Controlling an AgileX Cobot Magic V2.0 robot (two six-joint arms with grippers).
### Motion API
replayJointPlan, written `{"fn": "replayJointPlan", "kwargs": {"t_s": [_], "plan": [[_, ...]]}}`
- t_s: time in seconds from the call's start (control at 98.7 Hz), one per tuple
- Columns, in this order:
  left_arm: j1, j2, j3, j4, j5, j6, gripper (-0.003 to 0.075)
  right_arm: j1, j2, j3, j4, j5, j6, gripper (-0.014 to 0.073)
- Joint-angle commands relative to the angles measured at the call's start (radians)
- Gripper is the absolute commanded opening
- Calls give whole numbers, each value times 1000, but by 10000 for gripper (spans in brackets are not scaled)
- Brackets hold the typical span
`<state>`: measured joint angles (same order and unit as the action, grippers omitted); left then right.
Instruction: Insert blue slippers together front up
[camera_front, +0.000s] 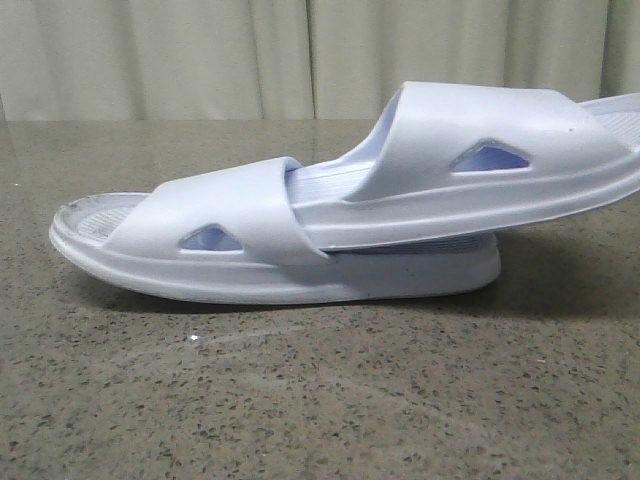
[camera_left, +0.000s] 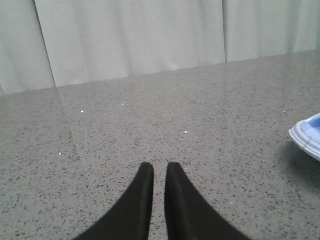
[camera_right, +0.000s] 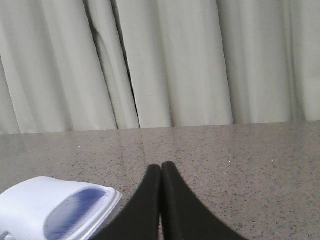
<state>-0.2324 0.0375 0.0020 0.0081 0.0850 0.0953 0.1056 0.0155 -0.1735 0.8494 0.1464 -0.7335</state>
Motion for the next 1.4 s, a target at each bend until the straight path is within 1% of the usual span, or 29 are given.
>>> {"fn": "replayJointPlan", "kwargs": {"t_s": [0.0,0.223,0.324,1.387], "plan": [[19,9,10,22,-85,-32,16,3,8,-25,10,-57,-14,-107],[82,-34,10,20,-85,-34,16,3,8,-25,10,-57,-14,-107],[82,-72,10,20,-85,-34,16,3,8,-25,10,-57,-14,-107],[82,-72,10,20,-85,-34,16,3,8,-25,10,-57,-14,-107]]}}
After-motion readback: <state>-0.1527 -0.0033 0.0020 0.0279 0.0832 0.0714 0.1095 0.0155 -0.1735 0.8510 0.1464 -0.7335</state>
